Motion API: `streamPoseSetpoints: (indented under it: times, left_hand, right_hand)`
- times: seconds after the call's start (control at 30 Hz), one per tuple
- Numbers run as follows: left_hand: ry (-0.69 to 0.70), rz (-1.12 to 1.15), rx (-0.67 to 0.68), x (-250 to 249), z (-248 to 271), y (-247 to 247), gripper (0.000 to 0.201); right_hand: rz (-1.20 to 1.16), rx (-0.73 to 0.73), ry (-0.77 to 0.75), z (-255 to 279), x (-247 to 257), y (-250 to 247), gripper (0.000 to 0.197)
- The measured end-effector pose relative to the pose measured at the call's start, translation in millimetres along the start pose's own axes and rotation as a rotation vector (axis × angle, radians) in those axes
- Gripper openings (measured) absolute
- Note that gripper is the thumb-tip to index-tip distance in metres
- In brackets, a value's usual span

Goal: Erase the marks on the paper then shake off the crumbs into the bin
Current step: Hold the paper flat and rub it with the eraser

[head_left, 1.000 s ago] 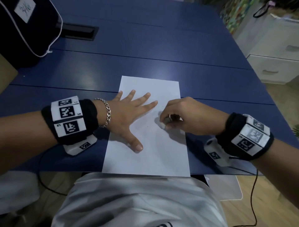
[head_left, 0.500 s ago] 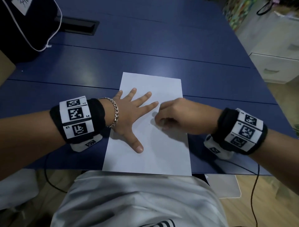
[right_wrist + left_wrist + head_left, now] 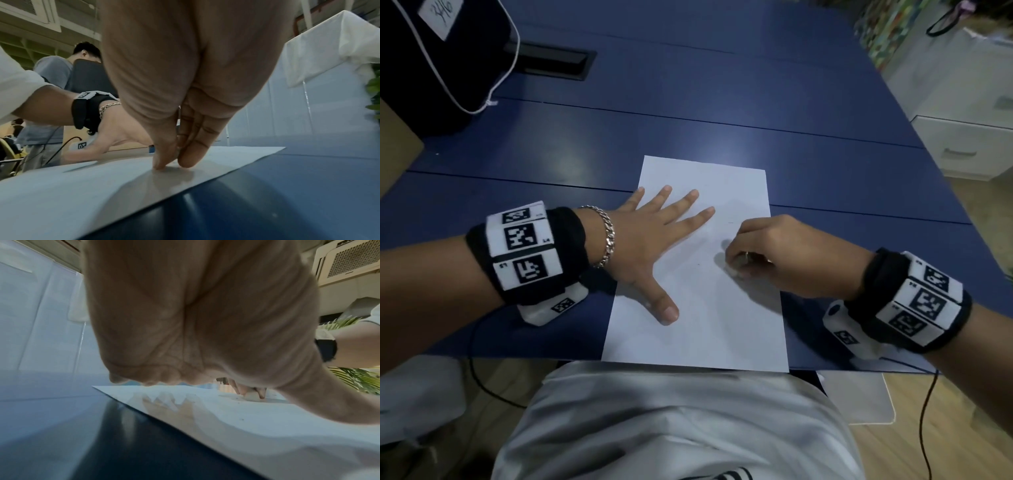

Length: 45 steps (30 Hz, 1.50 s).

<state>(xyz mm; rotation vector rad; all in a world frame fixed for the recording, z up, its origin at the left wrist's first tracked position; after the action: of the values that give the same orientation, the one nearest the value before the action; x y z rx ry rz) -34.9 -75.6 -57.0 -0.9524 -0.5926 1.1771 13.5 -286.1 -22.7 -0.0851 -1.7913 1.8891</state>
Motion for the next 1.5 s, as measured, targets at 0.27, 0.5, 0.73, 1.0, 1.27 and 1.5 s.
streamPoseSetpoints:
  times: [0.27, 0.5, 0.73, 1.0, 1.27, 1.5]
  left_hand:
    - [-0.025, -0.078, 0.096, 15, 19, 10, 0.152]
    - [0.047, 0.009, -0.005, -17, 7, 3, 0.140]
    - [-0.017, -0.031, 0.018, -17, -5, 10, 0.145]
    - [-0.048, -0.050, 0.052, -20, -7, 6, 0.151]
    - [-0.049, -0.026, 0.074, -21, -6, 4, 0.152]
    - [-0.058, -0.035, 0.079, -20, -7, 6, 0.153]
  right_hand:
    - [-0.032, -0.017, 0.082, -5, -7, -3, 0.015]
    - [-0.023, -0.049, 0.020, -3, 6, -6, 0.010]
    - [0.032, -0.054, 0.032, -3, 16, 3, 0.014]
    - [0.052, -0.003, 0.022, -6, 22, 2, 0.019]
    - [0.050, 0.014, -0.035, -6, 50, 17, 0.016]
    - [0.046, -0.061, 0.011, -12, 40, 7, 0.012]
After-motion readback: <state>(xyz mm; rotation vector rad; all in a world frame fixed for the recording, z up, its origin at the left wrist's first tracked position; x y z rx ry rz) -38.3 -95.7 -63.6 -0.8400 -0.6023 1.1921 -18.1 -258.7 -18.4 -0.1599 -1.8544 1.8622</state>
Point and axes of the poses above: each hand's wrist, its own z-axis away from the middle knuckle, its own y-axis out of the palm, x = y × z, the point moved 4 cm from there along -z, towards the middle knuckle, and after that the axes turned 2 degrees about -x, right-handed, at the moved point
